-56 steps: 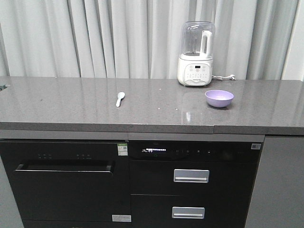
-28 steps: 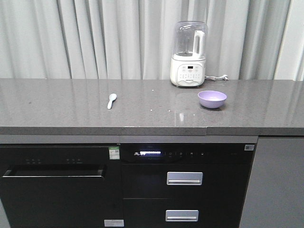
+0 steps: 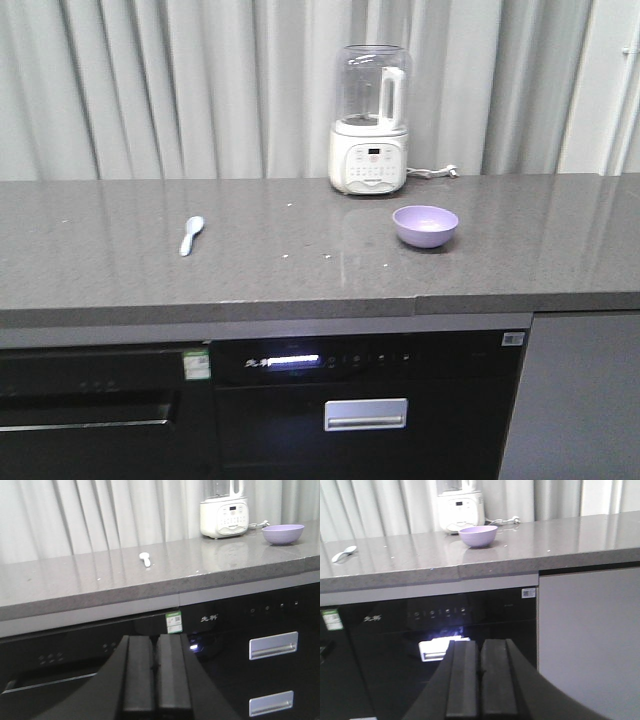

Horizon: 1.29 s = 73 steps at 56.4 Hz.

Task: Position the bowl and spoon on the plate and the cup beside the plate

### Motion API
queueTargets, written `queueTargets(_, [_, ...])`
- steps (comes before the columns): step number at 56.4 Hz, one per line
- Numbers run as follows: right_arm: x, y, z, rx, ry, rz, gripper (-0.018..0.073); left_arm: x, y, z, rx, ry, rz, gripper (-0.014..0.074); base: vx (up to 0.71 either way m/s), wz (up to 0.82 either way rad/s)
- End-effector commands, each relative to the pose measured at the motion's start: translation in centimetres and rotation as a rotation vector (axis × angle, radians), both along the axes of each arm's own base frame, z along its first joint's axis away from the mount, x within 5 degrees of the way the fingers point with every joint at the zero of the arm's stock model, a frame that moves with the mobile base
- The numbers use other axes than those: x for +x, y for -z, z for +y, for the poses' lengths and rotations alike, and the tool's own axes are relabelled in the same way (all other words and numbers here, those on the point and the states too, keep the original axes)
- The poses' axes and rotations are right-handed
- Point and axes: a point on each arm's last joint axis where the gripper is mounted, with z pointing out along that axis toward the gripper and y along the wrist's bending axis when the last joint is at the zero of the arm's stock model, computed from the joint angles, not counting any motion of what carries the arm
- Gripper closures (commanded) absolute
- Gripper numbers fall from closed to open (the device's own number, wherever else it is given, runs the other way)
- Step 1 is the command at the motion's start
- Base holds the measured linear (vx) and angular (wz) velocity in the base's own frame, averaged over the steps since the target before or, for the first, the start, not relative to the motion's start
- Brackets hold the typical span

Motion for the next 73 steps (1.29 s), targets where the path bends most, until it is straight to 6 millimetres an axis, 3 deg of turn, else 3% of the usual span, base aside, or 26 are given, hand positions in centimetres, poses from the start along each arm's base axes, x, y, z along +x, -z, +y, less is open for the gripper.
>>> queueTargets(1, [0.01,-0.66,-0.01,-0.003,0.003,-0.084,0.0567,-0.2,-1.66,0.09,-0.018,-0.008,-0.112,0.0603,0.31,-0.24])
queueTargets(22, [0.01,-0.66,-0.01,-0.003,0.003,-0.084,0.0567,-0.2,-1.66,0.09,-0.018,-0.008,-0.112,0.0603,0.37,-0.16])
queueTargets(73, [0.01,-0.66,-0.01,-0.003,0.003,-0.084,0.0567,-0.2,-1.66,0.09,-0.018,-0.008,-0.112,0.0603,0.39,0.1])
